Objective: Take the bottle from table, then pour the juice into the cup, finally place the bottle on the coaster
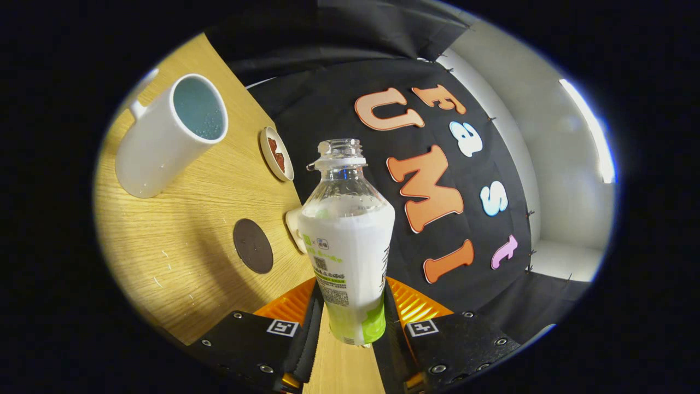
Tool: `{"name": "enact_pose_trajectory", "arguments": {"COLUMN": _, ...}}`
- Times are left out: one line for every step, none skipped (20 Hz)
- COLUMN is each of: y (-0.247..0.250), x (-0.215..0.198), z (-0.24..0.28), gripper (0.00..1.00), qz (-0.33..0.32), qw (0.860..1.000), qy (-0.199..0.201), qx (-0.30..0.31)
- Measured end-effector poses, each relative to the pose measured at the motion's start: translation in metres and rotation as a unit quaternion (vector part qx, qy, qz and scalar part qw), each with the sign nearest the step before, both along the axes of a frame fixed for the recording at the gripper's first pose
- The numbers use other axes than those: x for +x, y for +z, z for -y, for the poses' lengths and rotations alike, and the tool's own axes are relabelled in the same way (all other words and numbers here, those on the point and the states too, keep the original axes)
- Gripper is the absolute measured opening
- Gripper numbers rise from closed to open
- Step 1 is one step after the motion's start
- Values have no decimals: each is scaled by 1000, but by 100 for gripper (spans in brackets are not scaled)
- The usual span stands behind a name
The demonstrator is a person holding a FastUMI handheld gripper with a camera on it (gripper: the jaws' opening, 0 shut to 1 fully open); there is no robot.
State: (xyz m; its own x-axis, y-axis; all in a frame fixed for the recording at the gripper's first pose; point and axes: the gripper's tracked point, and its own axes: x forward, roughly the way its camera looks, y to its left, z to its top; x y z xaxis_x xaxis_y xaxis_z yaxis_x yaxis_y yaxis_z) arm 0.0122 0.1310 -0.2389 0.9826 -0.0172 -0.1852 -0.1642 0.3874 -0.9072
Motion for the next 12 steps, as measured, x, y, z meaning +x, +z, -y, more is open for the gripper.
{"name": "enact_pose_trajectory", "arguments": {"y": 0, "x": -1, "z": -3, "gripper": 57, "qz": 4, "qw": 1000, "qy": 5, "qx": -10}}
{"name": "enact_pose_trajectory", "arguments": {"y": 2, "x": -2, "z": -6, "gripper": 57, "qz": 10, "qw": 1000, "qy": 12, "qx": -22}}
{"name": "enact_pose_trajectory", "arguments": {"y": 3, "x": 1, "z": -7, "gripper": 57, "qz": 15, "qw": 999, "qy": 17, "qx": -34}}
{"name": "enact_pose_trajectory", "arguments": {"y": 6, "x": 2, "z": -9, "gripper": 57, "qz": 21, "qw": 998, "qy": 24, "qx": -47}}
{"name": "enact_pose_trajectory", "arguments": {"y": 7, "x": 6, "z": -11, "gripper": 57, "qz": 25, "qw": 998, "qy": 29, "qx": -57}}
{"name": "enact_pose_trajectory", "arguments": {"y": 7, "x": 7, "z": -14, "gripper": 57, "qz": 28, "qw": 997, "qy": 35, "qx": -64}}
{"name": "enact_pose_trajectory", "arguments": {"y": 3, "x": 7, "z": -15, "gripper": 57, "qz": 28, "qw": 996, "qy": 40, "qx": -71}}
{"name": "enact_pose_trajectory", "arguments": {"y": 3, "x": 5, "z": -15, "gripper": 57, "qz": 30, "qw": 995, "qy": 45, "qx": -79}}
{"name": "enact_pose_trajectory", "arguments": {"y": 2, "x": 6, "z": -16, "gripper": 57, "qz": 33, "qw": 994, "qy": 50, "qx": -87}}
{"name": "enact_pose_trajectory", "arguments": {"y": 3, "x": 6, "z": -17, "gripper": 57, "qz": 38, "qw": 993, "qy": 54, "qx": -96}}
{"name": "enact_pose_trajectory", "arguments": {"y": 3, "x": 5, "z": -18, "gripper": 57, "qz": 43, "qw": 992, "qy": 59, "qx": -102}}
{"name": "enact_pose_trajectory", "arguments": {"y": 4, "x": 6, "z": -20, "gripper": 57, "qz": 47, "qw": 991, "qy": 63, "qx": -108}}
